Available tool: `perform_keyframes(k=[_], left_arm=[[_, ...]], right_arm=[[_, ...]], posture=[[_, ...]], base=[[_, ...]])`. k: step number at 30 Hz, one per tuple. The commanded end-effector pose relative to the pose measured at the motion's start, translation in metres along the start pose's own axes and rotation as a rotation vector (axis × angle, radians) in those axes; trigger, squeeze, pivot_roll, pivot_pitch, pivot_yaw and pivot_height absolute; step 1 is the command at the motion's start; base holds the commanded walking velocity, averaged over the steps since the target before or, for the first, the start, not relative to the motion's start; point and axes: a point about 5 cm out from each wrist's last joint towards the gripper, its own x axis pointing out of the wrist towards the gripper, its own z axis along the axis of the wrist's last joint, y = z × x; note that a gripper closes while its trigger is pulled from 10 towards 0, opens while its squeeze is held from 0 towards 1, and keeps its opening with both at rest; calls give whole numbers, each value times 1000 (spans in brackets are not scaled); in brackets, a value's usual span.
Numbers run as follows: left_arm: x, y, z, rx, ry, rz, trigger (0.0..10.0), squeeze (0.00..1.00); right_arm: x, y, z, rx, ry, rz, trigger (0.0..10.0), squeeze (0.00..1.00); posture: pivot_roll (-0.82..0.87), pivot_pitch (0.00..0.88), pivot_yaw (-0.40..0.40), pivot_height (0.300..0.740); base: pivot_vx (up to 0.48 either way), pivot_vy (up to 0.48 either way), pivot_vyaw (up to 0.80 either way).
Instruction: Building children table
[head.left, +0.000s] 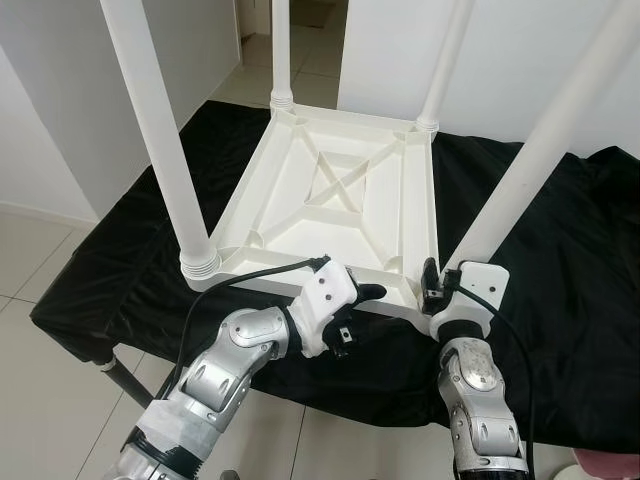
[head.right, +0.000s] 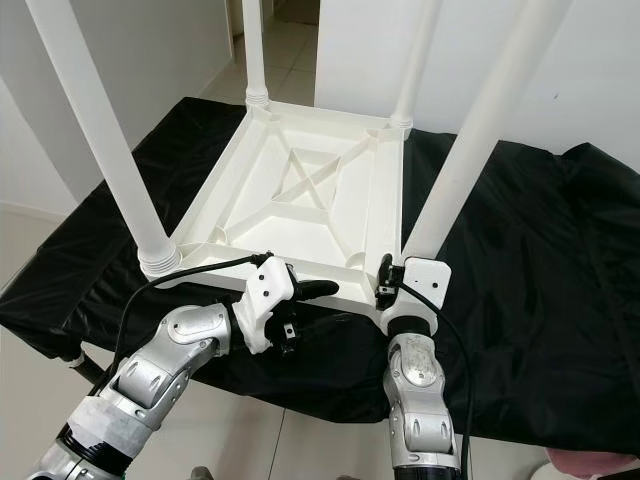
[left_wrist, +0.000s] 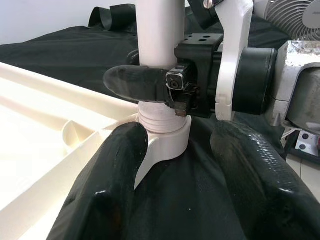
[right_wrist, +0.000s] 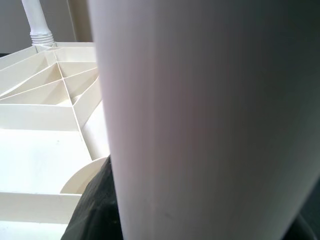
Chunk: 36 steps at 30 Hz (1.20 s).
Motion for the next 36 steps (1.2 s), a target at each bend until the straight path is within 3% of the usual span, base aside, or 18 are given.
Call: perform_keyframes(k=[1,2,3,10,18,19,23,24,31,36], left_arm=[[2,-3,2,6,1,-52,10000,0],[2,-2,2,6,1,-49,10000,0],[2,-2,2,7,1,-48,10000,0],[1,-2,2,6,1,-44,10000,0],[1,-2,2,0,-2,-32,10000,0],[1,-1,2,0,-1,-30,10000,0],[2,-1,3,2,-2,-29,10000,0],[2,0,3,4,-2,-28,10000,0],[3,1,4,11,-3,-27,10000,0],[3,2,4,15,-3,-26,10000,0]], right_arm=[[-4,5,-5,23,40,-16,10000,0],[-4,5,-3,23,35,-16,10000,275],[-3,5,-2,25,32,-17,10000,1000],[-2,1,5,46,-7,8,10000,1000],[-3,-14,5,41,-39,160,10000,1000],[-1,-22,3,32,-38,208,10000,0],[0,-28,-1,27,-30,299,10000,0],[1,-31,-5,19,-15,390,10000,0],[9,-35,-6,-14,6,608,10000,0],[15,-34,-2,-32,1,675,10000,0]], posture=[[-59,0,-29,740],[-58,0,-30,740],[-58,0,-31,740],[-58,0,-35,740],[-60,0,-37,740],[-61,0,-37,740],[-62,0,-36,740],[-62,0,-35,740],[-59,0,-32,740],[-57,0,-34,740]], base=[[0,0,0],[0,0,0],[0,0,0],[0,0,0],[0,0,0],[0,0,0],[0,0,0],[0,0,0],[0,0,0],[0,0,0]])
